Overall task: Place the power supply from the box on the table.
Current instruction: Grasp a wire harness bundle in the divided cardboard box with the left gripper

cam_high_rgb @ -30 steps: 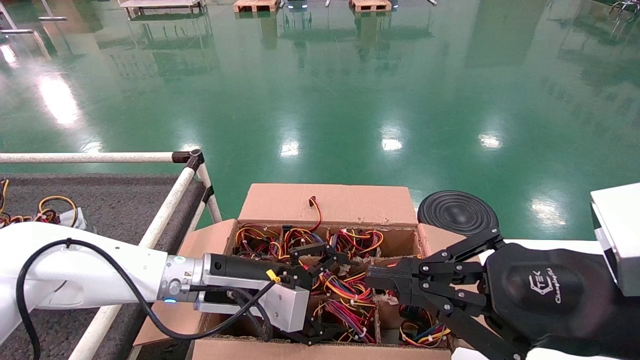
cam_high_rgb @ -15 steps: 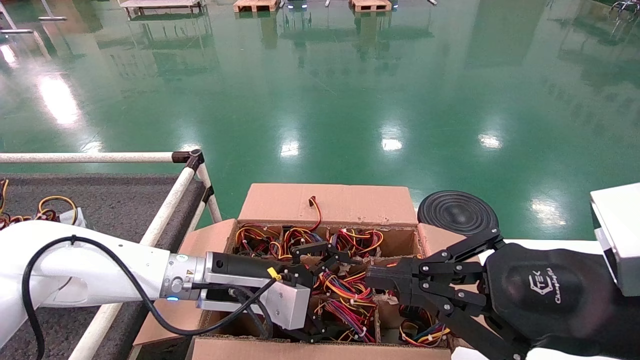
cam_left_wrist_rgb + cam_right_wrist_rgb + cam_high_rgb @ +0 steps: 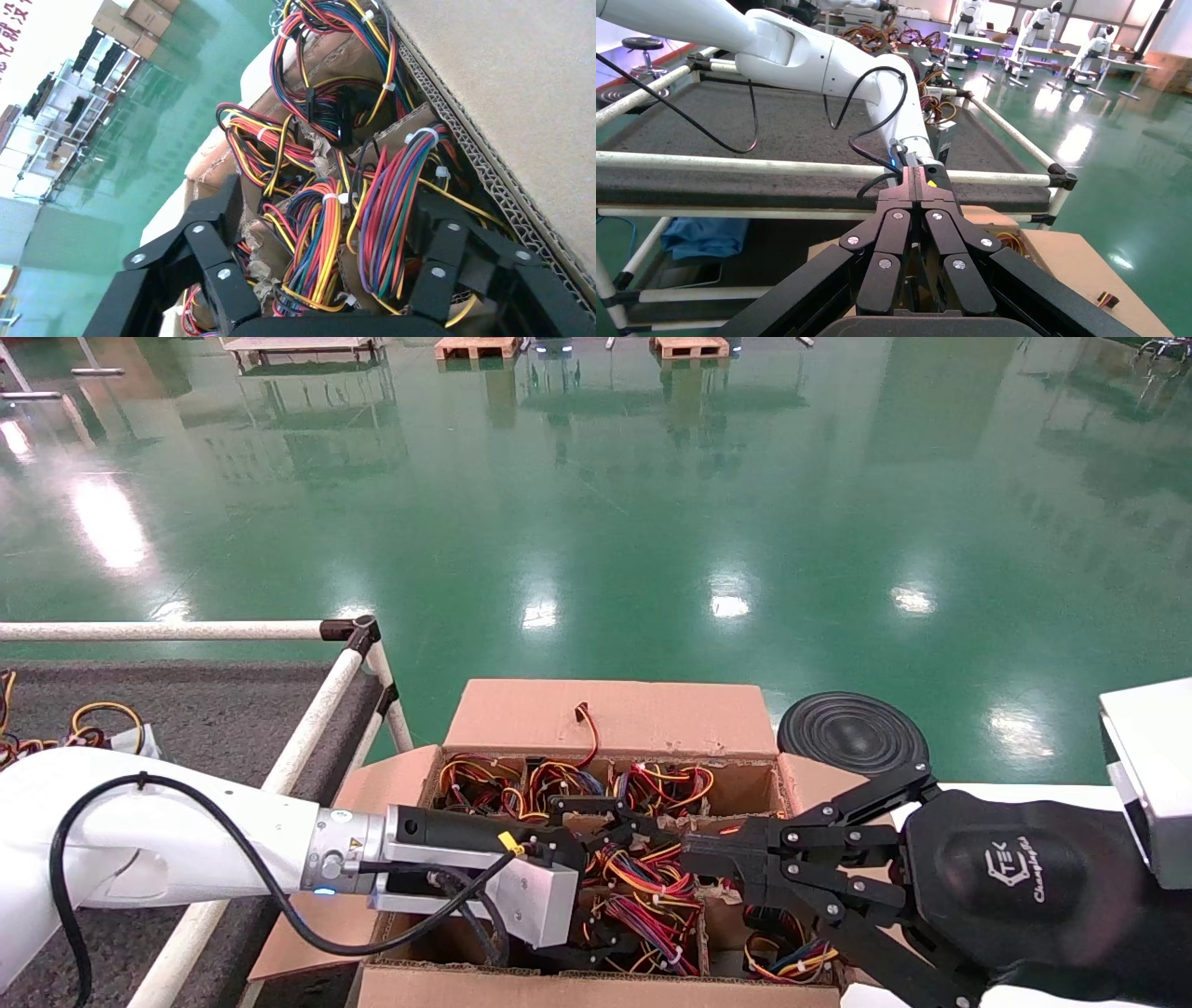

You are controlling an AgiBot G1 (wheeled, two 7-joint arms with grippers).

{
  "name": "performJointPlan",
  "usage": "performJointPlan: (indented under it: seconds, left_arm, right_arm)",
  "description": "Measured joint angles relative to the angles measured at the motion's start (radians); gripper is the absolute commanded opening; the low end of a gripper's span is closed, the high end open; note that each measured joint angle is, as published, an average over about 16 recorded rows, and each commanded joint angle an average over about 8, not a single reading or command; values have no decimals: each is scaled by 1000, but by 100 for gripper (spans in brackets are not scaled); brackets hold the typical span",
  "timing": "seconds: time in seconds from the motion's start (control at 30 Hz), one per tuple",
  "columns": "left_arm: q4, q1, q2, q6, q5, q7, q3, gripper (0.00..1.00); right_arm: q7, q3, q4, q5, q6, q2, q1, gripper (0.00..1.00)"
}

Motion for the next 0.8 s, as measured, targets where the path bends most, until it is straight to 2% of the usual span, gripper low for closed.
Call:
performJointPlan:
  seconds: [0.8]
  left_arm:
    - [85, -8, 27, 36, -26, 39, -5, 0]
  right_arm:
    - [0, 0, 0, 0, 0, 0, 0, 0]
